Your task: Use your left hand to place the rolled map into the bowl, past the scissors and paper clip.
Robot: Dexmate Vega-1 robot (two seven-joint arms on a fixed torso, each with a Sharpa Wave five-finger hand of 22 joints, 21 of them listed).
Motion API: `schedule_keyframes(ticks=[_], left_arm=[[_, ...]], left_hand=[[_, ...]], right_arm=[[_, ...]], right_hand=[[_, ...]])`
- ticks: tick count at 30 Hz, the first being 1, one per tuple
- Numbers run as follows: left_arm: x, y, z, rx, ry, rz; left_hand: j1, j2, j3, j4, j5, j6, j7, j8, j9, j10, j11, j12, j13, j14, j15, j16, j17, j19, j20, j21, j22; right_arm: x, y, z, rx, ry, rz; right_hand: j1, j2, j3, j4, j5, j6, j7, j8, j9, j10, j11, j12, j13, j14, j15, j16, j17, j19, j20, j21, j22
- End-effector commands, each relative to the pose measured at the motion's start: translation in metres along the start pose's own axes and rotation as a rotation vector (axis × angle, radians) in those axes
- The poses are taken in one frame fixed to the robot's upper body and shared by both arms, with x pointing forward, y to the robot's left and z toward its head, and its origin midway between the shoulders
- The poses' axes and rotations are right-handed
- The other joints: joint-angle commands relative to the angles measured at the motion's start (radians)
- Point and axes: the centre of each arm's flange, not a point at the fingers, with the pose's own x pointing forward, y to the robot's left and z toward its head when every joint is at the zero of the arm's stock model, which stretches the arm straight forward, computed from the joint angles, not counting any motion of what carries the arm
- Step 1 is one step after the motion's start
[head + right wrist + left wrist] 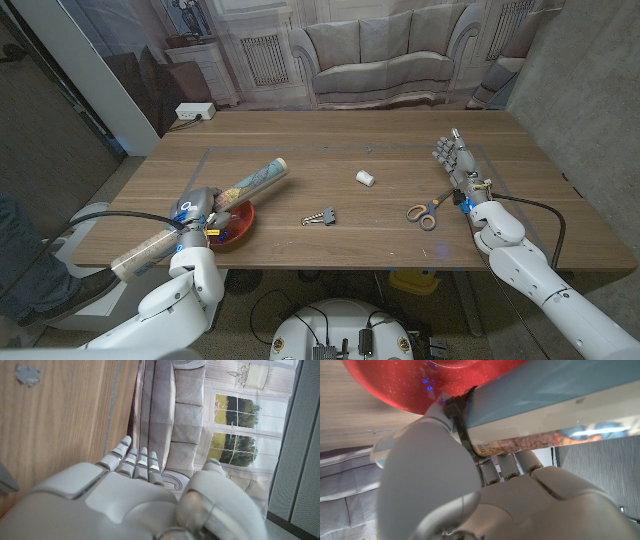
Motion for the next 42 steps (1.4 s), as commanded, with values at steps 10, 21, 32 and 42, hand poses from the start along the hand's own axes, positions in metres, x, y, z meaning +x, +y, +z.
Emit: schedule_keyframes(ticks=[10,21,32,42], left_arm=[[0.0009,-0.002,-0.0048,-0.002,0.02,-0.015],[0.0049,-0.0018,-0.0035,-0.002,0.021,-0.023],[0.004,-0.0007,-0.0003,0.002,0.023,-0.021],[0.0046,-0.0008,0.0015,-0.002,0.026,-0.034]], left_hand=[[0.021,0.035,0.035,0.028,0.001,-0.03,-0.003,-0.023,0.007,-0.038,0.005,-0.026,0.012,-0.029,-0.116,-0.039,0.0,-0.071,0.012,-0.016,-0.008],[-0.017,0.023,0.024,0.044,0.0,-0.111,-0.007,-0.06,0.01,-0.111,0.004,-0.059,0.009,-0.097,-0.085,-0.07,-0.004,-0.083,0.023,-0.027,-0.012],[-0.067,0.007,0.002,0.064,0.002,-0.187,-0.014,-0.083,0.011,-0.202,0.012,-0.08,-0.008,-0.215,-0.058,-0.116,-0.035,-0.173,0.083,-0.071,-0.013],[-0.118,-0.007,-0.021,0.085,0.0,-0.235,-0.025,-0.088,0.009,-0.277,0.017,-0.082,-0.025,-0.316,-0.038,-0.126,-0.065,-0.263,0.124,-0.125,-0.016]], right_arm=[[0.0051,0.0038,-0.0017,-0.008,0.019,0.008],[0.007,0.0051,-0.0008,-0.009,0.022,0.013],[0.0068,0.0031,-0.0005,-0.007,0.02,0.013],[0.0048,0.0009,-0.0027,-0.003,0.025,0.009]], right_hand=[[-0.001,0.006,-0.005,0.001,-0.003,0.005,0.005,-0.002,0.006,0.009,0.0,-0.001,0.004,0.006,0.0,-0.003,0.002,0.01,0.0,-0.002,0.005],[-0.001,0.006,-0.006,0.0,-0.004,0.004,0.003,-0.002,0.006,0.009,0.0,0.0,0.004,0.006,0.001,-0.003,0.002,0.011,0.0,-0.004,0.005],[-0.001,0.007,-0.006,0.0,-0.004,0.005,0.002,-0.002,0.006,0.009,0.0,-0.001,0.004,0.006,0.001,-0.003,0.002,0.012,0.0,-0.006,0.005],[-0.001,0.008,-0.007,-0.001,-0.004,0.005,0.002,-0.002,0.006,0.01,0.0,0.0,0.004,0.007,0.002,-0.002,0.002,0.012,0.0,-0.008,0.005]])
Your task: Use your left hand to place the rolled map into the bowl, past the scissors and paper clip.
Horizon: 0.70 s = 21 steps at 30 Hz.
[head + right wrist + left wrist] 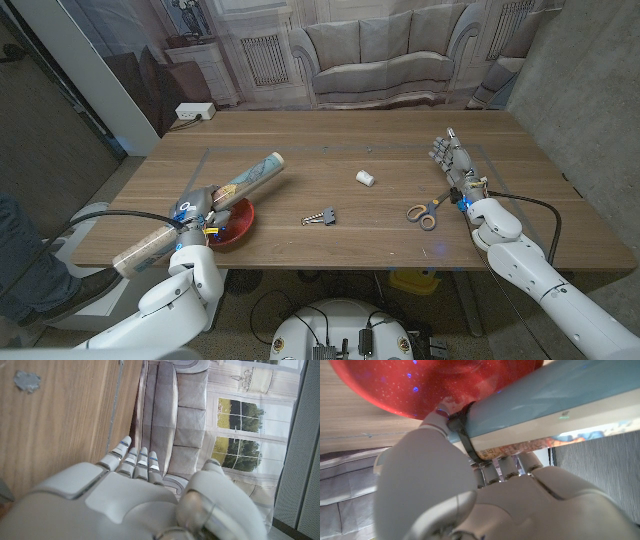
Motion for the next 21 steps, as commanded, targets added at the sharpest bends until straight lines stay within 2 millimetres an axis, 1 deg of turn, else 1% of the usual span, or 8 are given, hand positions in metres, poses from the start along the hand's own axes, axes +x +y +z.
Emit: schedule_keyframes(ticks=[1,6,10,12,13,15,21], left_arm=[[0.0005,0.0005,0.0037,-0.001,0.001,-0.01],[0.0006,0.0013,0.0049,-0.003,0.002,-0.014],[0.0002,0.0017,0.0051,-0.007,0.004,-0.014],[-0.0001,0.0016,0.0051,-0.007,0.006,-0.015],[-0.0002,0.0015,0.0049,-0.014,0.005,-0.019],[-0.0007,0.0016,0.0047,-0.019,0.003,-0.017],[-0.0014,0.0025,0.0045,-0.022,0.004,-0.019]], left_hand=[[-0.024,-0.006,-0.01,0.01,-0.001,-0.016,-0.003,-0.003,0.002,-0.018,0.006,0.0,-0.004,-0.019,-0.041,0.002,-0.006,-0.02,0.009,-0.014,0.003],[-0.044,-0.014,-0.02,0.019,0.0,-0.02,-0.006,-0.001,0.0,-0.024,0.001,0.002,-0.009,-0.032,-0.039,0.003,-0.014,-0.032,0.011,-0.025,0.002],[-0.054,-0.019,-0.026,0.023,0.001,-0.022,-0.004,-0.001,0.0,-0.027,0.001,0.004,-0.011,-0.043,-0.035,0.003,-0.018,-0.041,0.015,-0.032,0.002],[-0.066,-0.024,-0.033,0.028,0.002,-0.022,-0.005,0.0,-0.001,-0.03,0.002,0.004,-0.014,-0.05,-0.033,0.003,-0.022,-0.044,0.017,-0.037,0.002],[-0.085,-0.03,-0.043,0.037,0.003,-0.018,-0.008,0.003,-0.002,-0.03,-0.001,0.007,-0.016,-0.049,-0.036,0.007,-0.026,-0.043,0.014,-0.04,0.002],[-0.108,-0.035,-0.054,0.049,0.005,-0.02,-0.009,0.003,-0.003,-0.037,0.003,0.006,-0.02,-0.052,-0.037,0.009,-0.031,-0.044,0.011,-0.046,0.002],[-0.133,-0.042,-0.066,0.061,0.009,-0.025,-0.009,0.002,-0.004,-0.042,0.003,0.007,-0.024,-0.058,-0.035,0.011,-0.037,-0.052,0.016,-0.055,0.002]], right_arm=[[-0.0018,-0.0029,-0.0013,0.006,0.003,-0.003],[-0.0027,-0.0036,-0.0013,0.007,0.003,-0.004],[-0.0033,-0.0038,-0.001,0.006,0.004,-0.002],[-0.0035,-0.0039,-0.0005,0.005,0.003,-0.002],[-0.0036,-0.0039,-0.0002,0.005,0.003,-0.002],[-0.0039,-0.0039,0.0002,0.005,0.003,-0.001],[-0.0053,-0.0039,-0.0002,0.007,0.004,-0.001]], right_hand=[[0.003,0.004,-0.004,0.002,-0.004,0.005,0.002,-0.002,0.006,0.01,0.001,0.0,0.004,0.007,0.001,-0.002,0.002,0.013,0.001,-0.001,0.005],[0.003,0.004,-0.004,0.002,-0.004,0.006,0.002,-0.002,0.006,0.009,0.0,-0.001,0.004,0.007,0.0,-0.002,0.002,0.013,0.001,-0.002,0.005],[0.003,0.004,-0.005,0.001,-0.004,0.005,0.001,-0.002,0.006,0.009,0.0,-0.001,0.004,0.007,0.001,-0.003,0.002,0.013,0.001,-0.002,0.005],[0.003,0.004,-0.005,0.001,-0.004,0.005,0.001,-0.002,0.006,0.009,0.0,-0.001,0.004,0.008,0.001,-0.002,0.002,0.013,0.001,-0.002,0.005],[0.003,0.004,-0.005,0.001,-0.004,0.005,0.0,-0.002,0.006,0.008,0.0,-0.001,0.004,0.008,0.001,-0.002,0.002,0.014,0.001,-0.003,0.005],[0.003,0.004,-0.005,0.001,-0.004,0.005,0.0,-0.002,0.006,0.009,0.0,-0.001,0.004,0.008,0.001,-0.002,0.002,0.013,0.002,-0.003,0.005],[0.003,0.004,-0.005,0.001,-0.004,0.005,0.001,-0.002,0.006,0.008,-0.001,-0.001,0.004,0.008,0.002,-0.002,0.002,0.013,0.002,-0.004,0.005]])
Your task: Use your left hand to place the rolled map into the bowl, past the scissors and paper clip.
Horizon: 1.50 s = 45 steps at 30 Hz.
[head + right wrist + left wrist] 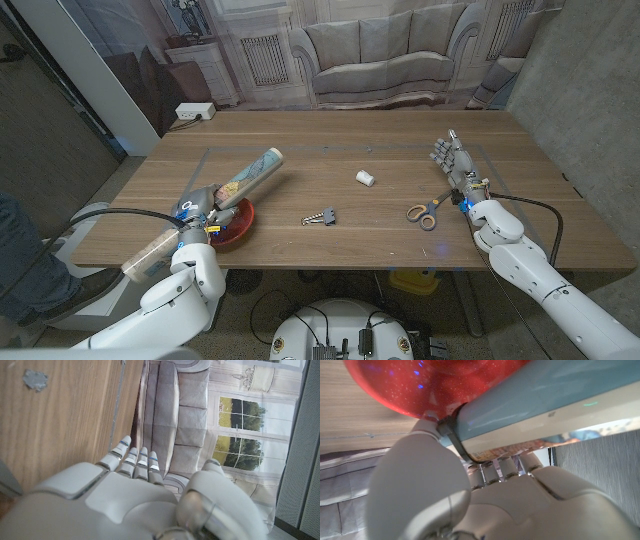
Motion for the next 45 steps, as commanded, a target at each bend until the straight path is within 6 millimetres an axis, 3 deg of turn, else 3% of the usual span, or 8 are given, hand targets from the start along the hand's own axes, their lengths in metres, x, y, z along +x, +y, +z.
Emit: schedule_keyframes(ticks=[1,19,24,34,45], left_arm=[[-0.001,0.002,0.0,-0.015,-0.001,-0.003],[0.002,0.006,-0.001,-0.032,-0.004,0.001],[0.005,0.007,-0.002,-0.043,-0.007,0.001],[0.01,0.011,-0.003,-0.054,-0.015,0.004],[0.013,0.014,-0.002,-0.062,-0.031,0.012]], left_hand=[[-0.015,-0.003,-0.009,0.004,0.01,-0.005,0.002,0.006,0.0,-0.004,-0.002,0.007,-0.001,-0.008,-0.042,0.006,-0.003,-0.006,0.004,-0.007,0.002],[-0.133,-0.038,-0.07,0.063,0.03,-0.04,0.015,0.0,-0.005,-0.038,0.008,0.007,-0.02,-0.049,-0.022,0.007,-0.027,-0.032,0.022,-0.047,0.002],[-0.196,-0.043,-0.097,0.097,0.039,-0.061,0.027,-0.003,-0.005,-0.059,0.018,0.006,-0.027,-0.062,-0.014,0.009,-0.036,-0.042,0.028,-0.065,0.003],[-0.258,-0.058,-0.129,0.127,0.049,-0.088,0.036,-0.006,-0.006,-0.084,0.03,0.006,-0.035,-0.083,-0.005,0.008,-0.045,-0.052,0.04,-0.084,0.004],[-0.294,-0.065,-0.15,0.141,0.061,-0.12,0.04,-0.01,-0.007,-0.108,0.035,0.004,-0.04,-0.11,0.005,0.005,-0.052,-0.069,0.051,-0.103,0.004]], right_arm=[[-0.002,0.0,0.001,0.003,-0.001,0.002],[-0.004,0.0,0.0,-0.003,0.009,0.0],[-0.004,0.002,-0.001,-0.004,0.012,0.0],[-0.006,0.005,0.0,-0.007,0.013,-0.003],[-0.009,0.007,0.002,-0.012,0.012,-0.005]], right_hand=[[0.003,0.004,-0.005,0.001,-0.004,0.005,0.001,-0.002,0.006,0.009,-0.001,-0.001,0.004,0.008,0.002,-0.002,0.002,0.008,-0.003,-0.004,0.005],[0.003,0.006,-0.006,0.0,-0.004,0.005,0.001,-0.002,0.006,0.01,0.001,0.0,0.004,0.008,0.003,-0.003,0.002,0.009,-0.002,-0.006,0.005],[0.003,0.006,-0.006,0.0,-0.004,0.005,0.001,-0.002,0.006,0.009,0.0,-0.001,0.004,0.008,0.003,-0.003,0.002,0.009,-0.002,-0.007,0.005],[0.003,0.007,-0.006,-0.001,-0.004,0.004,0.001,-0.002,0.006,0.01,0.0,-0.001,0.004,0.008,0.003,-0.003,0.002,0.01,-0.002,-0.008,0.005],[0.004,0.007,-0.006,-0.002,-0.005,0.004,0.001,-0.002,0.006,0.009,-0.001,-0.001,0.004,0.01,0.002,-0.002,0.002,0.01,-0.001,-0.009,0.005]])
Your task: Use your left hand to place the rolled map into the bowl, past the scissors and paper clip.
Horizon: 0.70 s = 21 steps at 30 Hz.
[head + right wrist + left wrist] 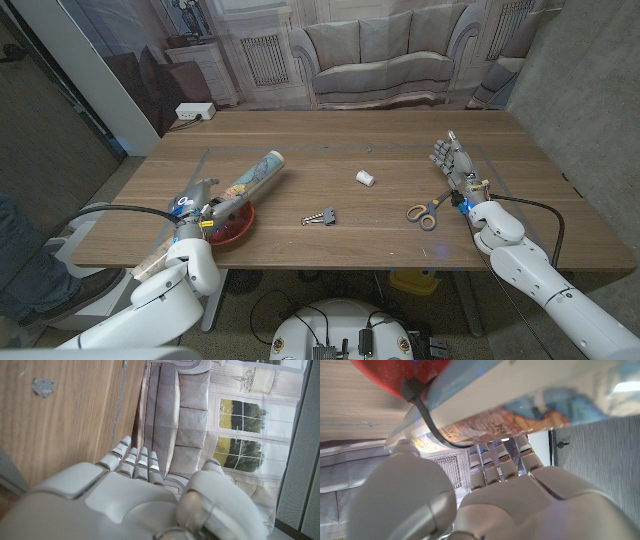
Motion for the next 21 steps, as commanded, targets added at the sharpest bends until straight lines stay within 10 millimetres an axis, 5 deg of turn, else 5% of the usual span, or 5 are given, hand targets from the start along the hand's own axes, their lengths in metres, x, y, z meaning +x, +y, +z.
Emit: schedule_keyframes(ticks=[1,21], left_arm=[[0.0039,0.0031,0.0006,-0.01,-0.016,0.005],[0.0058,0.009,0.0002,-0.02,-0.024,0.033]], left_hand=[[-0.013,-0.002,-0.009,0.007,0.01,-0.013,-0.003,-0.002,0.002,-0.014,0.003,0.0,0.001,-0.014,0.006,0.004,-0.002,-0.01,0.001,-0.008,0.001],[-0.033,-0.007,-0.027,0.008,0.03,-0.054,-0.007,-0.002,0.001,-0.048,0.0,0.001,-0.007,-0.052,0.013,0.002,-0.013,-0.043,0.03,-0.039,0.002]], right_arm=[[-0.0027,0.0023,0.0015,-0.005,0.0,-0.002],[-0.0041,0.0048,-0.0005,-0.003,0.001,-0.003]], right_hand=[[0.0,0.004,-0.002,0.003,-0.005,0.004,0.001,-0.002,0.006,0.009,0.0,-0.001,0.004,0.01,0.003,-0.002,0.002,0.01,-0.001,-0.002,0.005],[0.0,0.005,-0.003,0.001,-0.005,0.004,-0.002,-0.002,0.006,0.008,0.0,-0.001,0.004,0.009,0.003,-0.003,0.002,0.011,-0.001,-0.004,0.006]])
